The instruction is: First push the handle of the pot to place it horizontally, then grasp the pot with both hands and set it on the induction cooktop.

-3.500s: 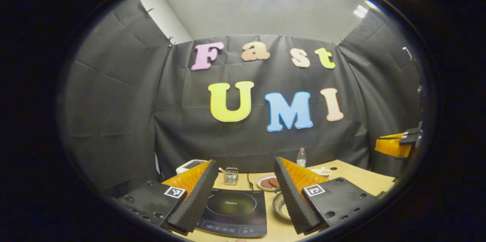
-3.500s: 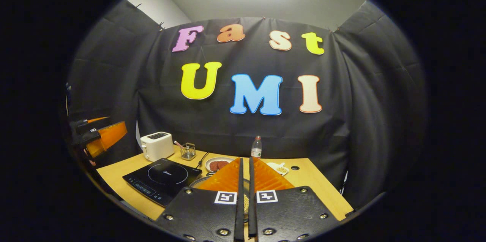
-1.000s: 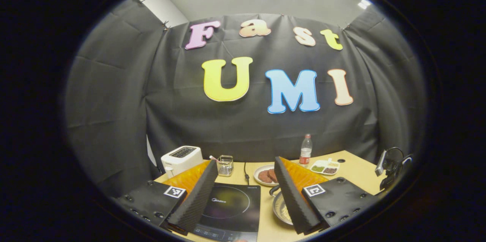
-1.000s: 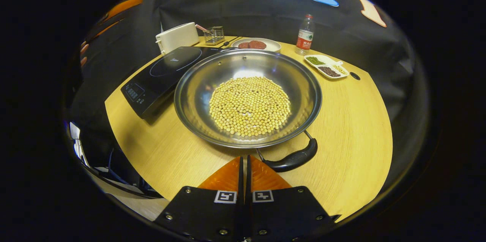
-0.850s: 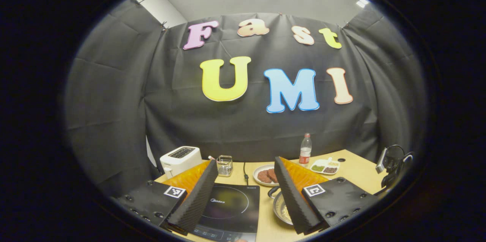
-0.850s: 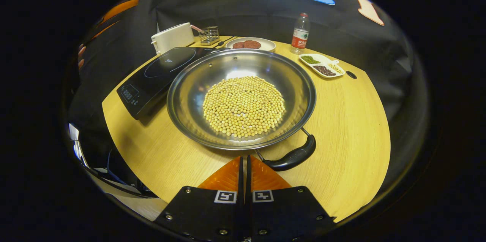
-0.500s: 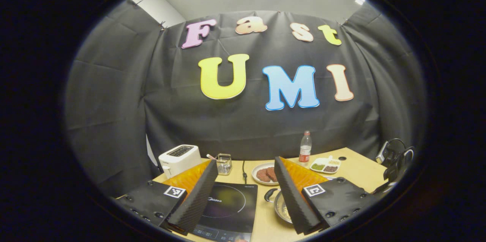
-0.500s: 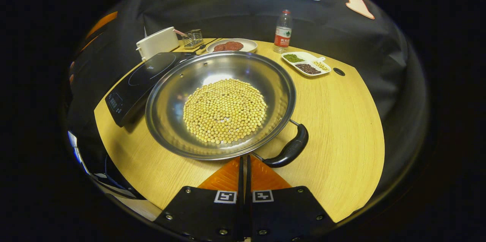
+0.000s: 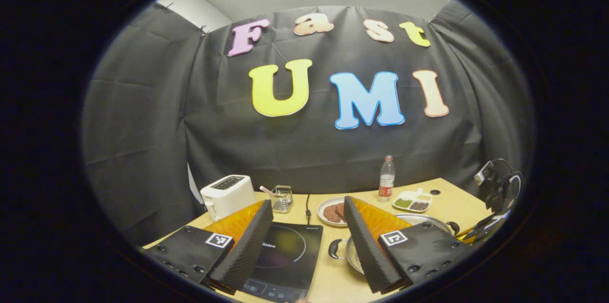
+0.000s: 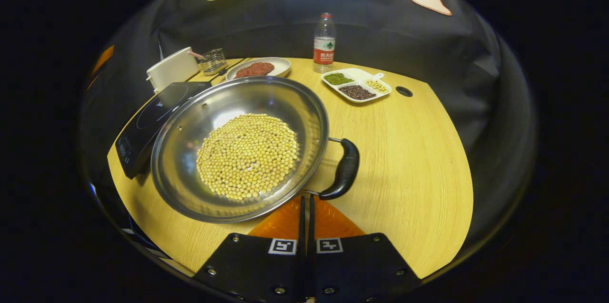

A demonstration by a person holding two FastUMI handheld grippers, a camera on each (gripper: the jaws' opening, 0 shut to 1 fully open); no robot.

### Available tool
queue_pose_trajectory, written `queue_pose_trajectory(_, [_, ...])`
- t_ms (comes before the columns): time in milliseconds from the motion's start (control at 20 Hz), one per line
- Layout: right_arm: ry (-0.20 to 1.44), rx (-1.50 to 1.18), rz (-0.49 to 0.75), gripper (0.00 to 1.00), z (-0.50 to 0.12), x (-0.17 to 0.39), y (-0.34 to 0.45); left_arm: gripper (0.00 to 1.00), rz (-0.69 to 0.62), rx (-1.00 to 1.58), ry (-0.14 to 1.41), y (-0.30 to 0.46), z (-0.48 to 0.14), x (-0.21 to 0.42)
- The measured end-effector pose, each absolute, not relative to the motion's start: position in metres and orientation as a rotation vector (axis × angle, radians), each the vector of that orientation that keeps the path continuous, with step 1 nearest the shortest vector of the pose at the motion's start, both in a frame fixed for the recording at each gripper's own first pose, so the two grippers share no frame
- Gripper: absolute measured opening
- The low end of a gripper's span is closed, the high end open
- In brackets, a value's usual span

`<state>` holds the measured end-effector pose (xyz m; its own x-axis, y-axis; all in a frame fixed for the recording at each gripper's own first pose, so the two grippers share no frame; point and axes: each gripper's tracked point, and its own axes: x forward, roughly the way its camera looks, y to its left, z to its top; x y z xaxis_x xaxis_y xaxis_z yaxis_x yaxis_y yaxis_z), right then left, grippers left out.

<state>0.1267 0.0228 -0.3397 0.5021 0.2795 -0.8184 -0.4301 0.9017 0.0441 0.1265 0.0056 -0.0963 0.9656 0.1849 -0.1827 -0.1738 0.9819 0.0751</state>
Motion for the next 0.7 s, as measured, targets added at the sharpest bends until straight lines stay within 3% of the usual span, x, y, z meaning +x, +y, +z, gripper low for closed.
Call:
queue_pose_trajectory(150, [0.919, -0.139, 0.405, 0.01, -0.335, 0.136, 0.013, 1.0, 0.181, 0.068, 0.201, -0.006, -0.108, 0.134])
queue_pose_trajectory(200, [0.909, -0.128, 0.407, 0.01, -0.333, 0.137, 0.012, 0.94, 0.178, 0.073, 0.208, -0.009, -0.113, 0.138])
queue_pose_trajectory(350, [0.776, -0.081, 0.42, 0.03, -0.303, 0.147, 0.014, 1.0, 0.164, 0.093, 0.247, -0.018, -0.138, 0.15])
queue_pose_trajectory(450, [0.692, -0.056, 0.436, 0.33, -0.286, 0.155, 0.021, 0.97, 0.151, 0.081, 0.276, -0.023, -0.152, 0.155])
queue_pose_trajectory(550, [0.653, -0.075, 0.42, 0.86, -0.282, 0.163, 0.019, 0.96, 0.128, 0.061, 0.305, -0.03, -0.169, 0.162])
queue_pose_trajectory(600, [0.649, -0.081, 0.408, 1.0, -0.279, 0.162, 0.018, 0.96, 0.118, 0.058, 0.32, -0.031, -0.176, 0.166])
queue_pose_trajectory(700, [0.661, -0.071, 0.396, 1.0, -0.282, 0.163, 0.022, 0.96, 0.093, 0.044, 0.352, -0.032, -0.193, 0.172])
